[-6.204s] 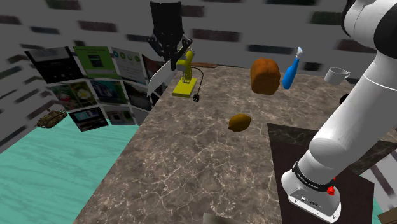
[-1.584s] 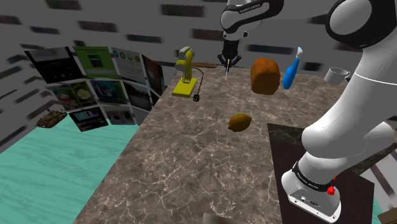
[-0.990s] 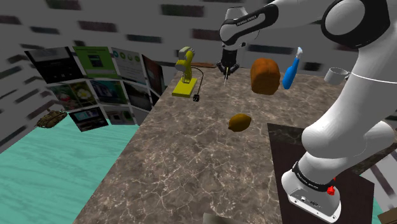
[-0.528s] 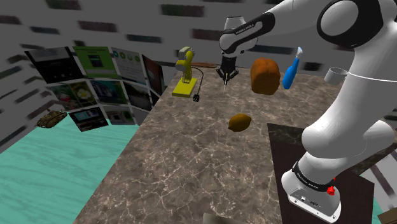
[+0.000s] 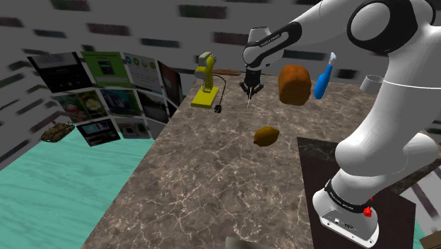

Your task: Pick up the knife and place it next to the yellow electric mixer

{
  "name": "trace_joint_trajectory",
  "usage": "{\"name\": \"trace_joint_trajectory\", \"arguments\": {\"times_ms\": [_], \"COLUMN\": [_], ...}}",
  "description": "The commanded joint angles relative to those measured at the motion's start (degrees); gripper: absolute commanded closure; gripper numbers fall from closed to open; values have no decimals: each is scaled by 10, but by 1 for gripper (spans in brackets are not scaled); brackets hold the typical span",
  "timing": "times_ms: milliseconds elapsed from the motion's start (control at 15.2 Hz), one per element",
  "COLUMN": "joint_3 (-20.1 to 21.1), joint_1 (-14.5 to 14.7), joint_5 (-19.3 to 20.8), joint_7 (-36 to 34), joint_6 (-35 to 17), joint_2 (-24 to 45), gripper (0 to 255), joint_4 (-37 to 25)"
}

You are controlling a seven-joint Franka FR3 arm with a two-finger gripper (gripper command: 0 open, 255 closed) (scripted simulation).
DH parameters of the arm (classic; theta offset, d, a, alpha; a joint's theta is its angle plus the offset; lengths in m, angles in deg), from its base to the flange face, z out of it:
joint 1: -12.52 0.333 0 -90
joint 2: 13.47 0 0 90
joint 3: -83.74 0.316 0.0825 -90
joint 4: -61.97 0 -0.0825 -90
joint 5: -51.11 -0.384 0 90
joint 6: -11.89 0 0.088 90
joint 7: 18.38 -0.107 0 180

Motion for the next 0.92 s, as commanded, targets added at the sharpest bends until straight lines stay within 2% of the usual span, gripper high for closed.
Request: {"name": "trace_joint_trajectory", "arguments": {"times_ms": [0, 264, 330, 660, 858], "joint_3": [0, 0, 0, 0, 4], "joint_1": [0, 0, 0, 0, -3], "joint_5": [0, 0, 0, 0, -12], "joint_7": [0, 0, 0, 0, 8], "joint_6": [-1, -1, -1, -1, 50], "joint_2": [1, 1, 1, 1, -26], "gripper": [255, 255, 0, 0, 0], "joint_4": [0, 0, 0, 0, -26]}}
